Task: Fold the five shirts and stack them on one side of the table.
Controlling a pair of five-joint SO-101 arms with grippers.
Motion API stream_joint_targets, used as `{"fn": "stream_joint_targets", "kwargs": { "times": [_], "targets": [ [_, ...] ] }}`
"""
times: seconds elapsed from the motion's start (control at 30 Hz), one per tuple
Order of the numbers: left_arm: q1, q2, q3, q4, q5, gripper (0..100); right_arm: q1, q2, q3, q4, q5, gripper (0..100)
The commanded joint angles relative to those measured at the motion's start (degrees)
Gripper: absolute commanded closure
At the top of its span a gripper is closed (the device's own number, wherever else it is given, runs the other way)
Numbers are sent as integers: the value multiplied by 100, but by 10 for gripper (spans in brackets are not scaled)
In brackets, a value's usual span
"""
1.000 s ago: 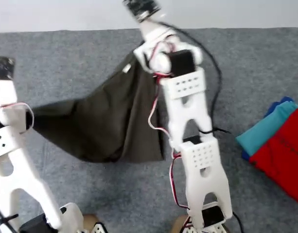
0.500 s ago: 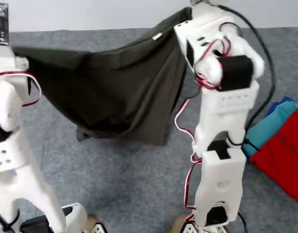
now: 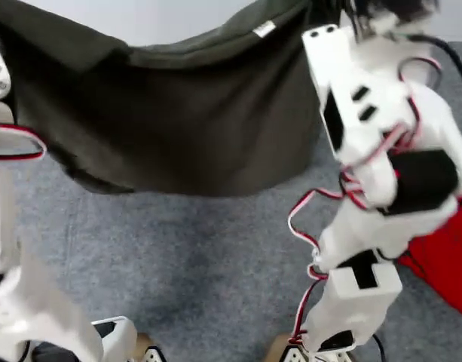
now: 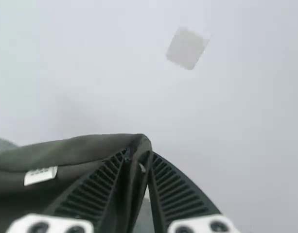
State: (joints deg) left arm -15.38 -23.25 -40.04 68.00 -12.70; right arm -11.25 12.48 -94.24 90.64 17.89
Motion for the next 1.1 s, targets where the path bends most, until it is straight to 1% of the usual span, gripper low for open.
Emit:
{"fn": "stream_joint_targets", "kwargs": {
  "times": [0.0, 0.17, 0.3, 0.43, 0.6, 0.83, 1.07],
  "targets": [
    [35, -158, -611, -132, -167, 994, 92, -576, -185, -110, 352, 989],
    [26, -114, -664, -123, -281, 994, 119, -743, -193, 136, 519, 989],
    [26, -176, -760, -193, -281, 994, 514, -787, -211, -145, 501, 989],
    [26, -325, -1218, -281, -281, 994, 760, -1147, -193, -251, 501, 989],
    [26, -492, -1763, -299, -281, 994, 804, -1604, -176, -180, 519, 989],
    [26, -818, -2079, -255, -721, 994, 804, -2185, -176, 426, 527, 989],
    [0, -1354, -1640, -229, -967, 994, 804, -2510, -167, 1191, 527, 989]
  ]
}}
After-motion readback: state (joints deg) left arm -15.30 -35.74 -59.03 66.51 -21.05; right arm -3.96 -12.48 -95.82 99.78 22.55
